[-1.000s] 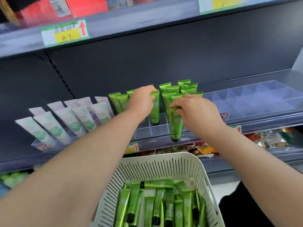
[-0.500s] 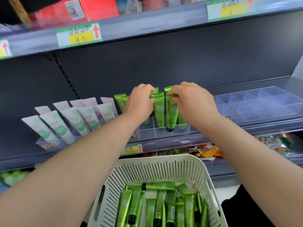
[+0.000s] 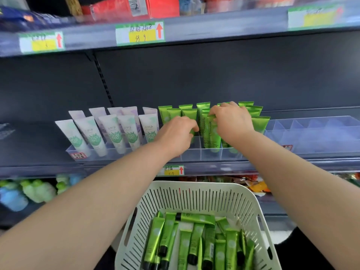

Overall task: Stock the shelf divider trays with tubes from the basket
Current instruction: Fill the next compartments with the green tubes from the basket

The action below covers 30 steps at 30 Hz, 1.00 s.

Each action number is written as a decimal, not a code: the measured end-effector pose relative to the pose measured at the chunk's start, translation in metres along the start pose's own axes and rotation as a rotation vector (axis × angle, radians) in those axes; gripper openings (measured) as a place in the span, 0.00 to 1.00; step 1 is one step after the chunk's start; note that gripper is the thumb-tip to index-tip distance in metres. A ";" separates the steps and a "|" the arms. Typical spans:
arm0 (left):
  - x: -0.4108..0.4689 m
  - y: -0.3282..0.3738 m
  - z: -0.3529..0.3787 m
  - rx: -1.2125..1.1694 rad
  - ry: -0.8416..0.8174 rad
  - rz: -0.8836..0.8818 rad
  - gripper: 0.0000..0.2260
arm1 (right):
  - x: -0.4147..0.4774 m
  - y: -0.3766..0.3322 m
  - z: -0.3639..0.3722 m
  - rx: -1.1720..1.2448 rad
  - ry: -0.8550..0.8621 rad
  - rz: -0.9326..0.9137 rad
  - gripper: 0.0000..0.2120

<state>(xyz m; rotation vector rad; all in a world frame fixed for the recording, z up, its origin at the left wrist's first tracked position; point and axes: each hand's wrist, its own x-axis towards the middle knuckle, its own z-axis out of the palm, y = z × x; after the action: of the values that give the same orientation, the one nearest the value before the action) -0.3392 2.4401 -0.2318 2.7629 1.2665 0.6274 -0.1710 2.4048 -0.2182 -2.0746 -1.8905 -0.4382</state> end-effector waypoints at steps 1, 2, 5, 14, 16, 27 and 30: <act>-0.001 -0.002 0.001 -0.009 0.001 0.001 0.11 | 0.000 0.000 0.002 -0.010 -0.015 -0.002 0.21; -0.002 -0.003 0.002 -0.019 -0.001 -0.002 0.11 | -0.001 0.000 0.005 -0.013 -0.025 -0.003 0.21; -0.005 -0.005 0.006 -0.041 0.000 -0.019 0.11 | -0.002 0.000 0.008 -0.014 0.002 -0.007 0.22; -0.038 -0.009 0.028 -0.074 0.000 -0.024 0.11 | -0.056 -0.017 0.029 0.094 0.294 -0.172 0.20; -0.050 -0.013 0.038 -0.085 -0.017 -0.037 0.12 | -0.078 -0.021 0.046 0.121 0.276 -0.195 0.19; -0.131 -0.033 0.128 -0.124 -0.283 -0.194 0.11 | -0.173 -0.032 0.151 0.125 -0.327 -0.169 0.21; -0.156 -0.039 0.151 -0.150 -0.333 -0.245 0.12 | -0.185 -0.034 0.169 0.132 -0.491 -0.145 0.25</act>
<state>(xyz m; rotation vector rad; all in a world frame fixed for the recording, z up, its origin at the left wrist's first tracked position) -0.4022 2.3716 -0.4317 2.4094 1.3820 0.2222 -0.2174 2.3114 -0.4486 -2.0984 -2.2731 0.1867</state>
